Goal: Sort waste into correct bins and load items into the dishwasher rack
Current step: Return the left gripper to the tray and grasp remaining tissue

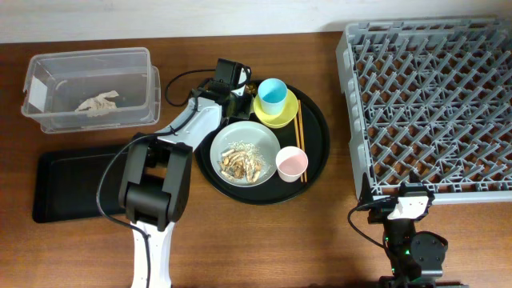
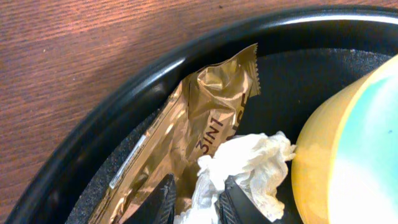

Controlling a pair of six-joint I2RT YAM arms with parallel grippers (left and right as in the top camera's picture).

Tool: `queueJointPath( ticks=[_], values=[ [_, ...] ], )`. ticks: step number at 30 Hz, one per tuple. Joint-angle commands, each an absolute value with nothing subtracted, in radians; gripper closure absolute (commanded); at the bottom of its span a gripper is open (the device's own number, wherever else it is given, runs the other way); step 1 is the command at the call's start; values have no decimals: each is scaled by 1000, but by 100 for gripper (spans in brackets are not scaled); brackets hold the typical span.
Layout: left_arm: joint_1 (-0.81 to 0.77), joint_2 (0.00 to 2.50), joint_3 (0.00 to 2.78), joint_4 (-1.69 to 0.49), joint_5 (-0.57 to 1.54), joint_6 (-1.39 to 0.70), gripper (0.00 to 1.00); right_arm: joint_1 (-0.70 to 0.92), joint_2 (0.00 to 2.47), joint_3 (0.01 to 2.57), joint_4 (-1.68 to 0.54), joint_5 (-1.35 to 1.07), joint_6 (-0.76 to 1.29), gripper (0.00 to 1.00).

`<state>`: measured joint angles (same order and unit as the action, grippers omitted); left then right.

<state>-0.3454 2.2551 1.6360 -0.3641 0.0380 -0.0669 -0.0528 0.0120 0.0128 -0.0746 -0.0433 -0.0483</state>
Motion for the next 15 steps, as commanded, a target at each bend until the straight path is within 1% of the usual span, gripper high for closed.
queueJointPath(
  ticks=[1, 2, 5, 9, 10, 12, 15],
  values=[
    [-348, 2183, 1663, -383, 42, -59, 79, -59, 8, 6, -75, -44, -41, 2],
    [-350, 2172, 1663, -384, 42, -59, 80, -59, 8, 6, -75, -44, -41, 2],
    [-351, 2142, 1663, -399, 43, -68, 88, -59, 8, 6, -75, -44, -41, 2],
    [-351, 2133, 1663, -444, 50, -68, 94, -59, 8, 6, -75, -44, -41, 2],
    [-351, 2133, 1663, -456, 58, -67, 96, -59, 8, 6, -75, -44, -41, 2],
    [-352, 2130, 1663, -471, 101, -67, 99, -59, 8, 6, -75, -44, -41, 2],
    [-352, 2124, 1664, -477, 189, -76, 99, -59, 8, 6, -75, -44, -41, 2]
  ],
)
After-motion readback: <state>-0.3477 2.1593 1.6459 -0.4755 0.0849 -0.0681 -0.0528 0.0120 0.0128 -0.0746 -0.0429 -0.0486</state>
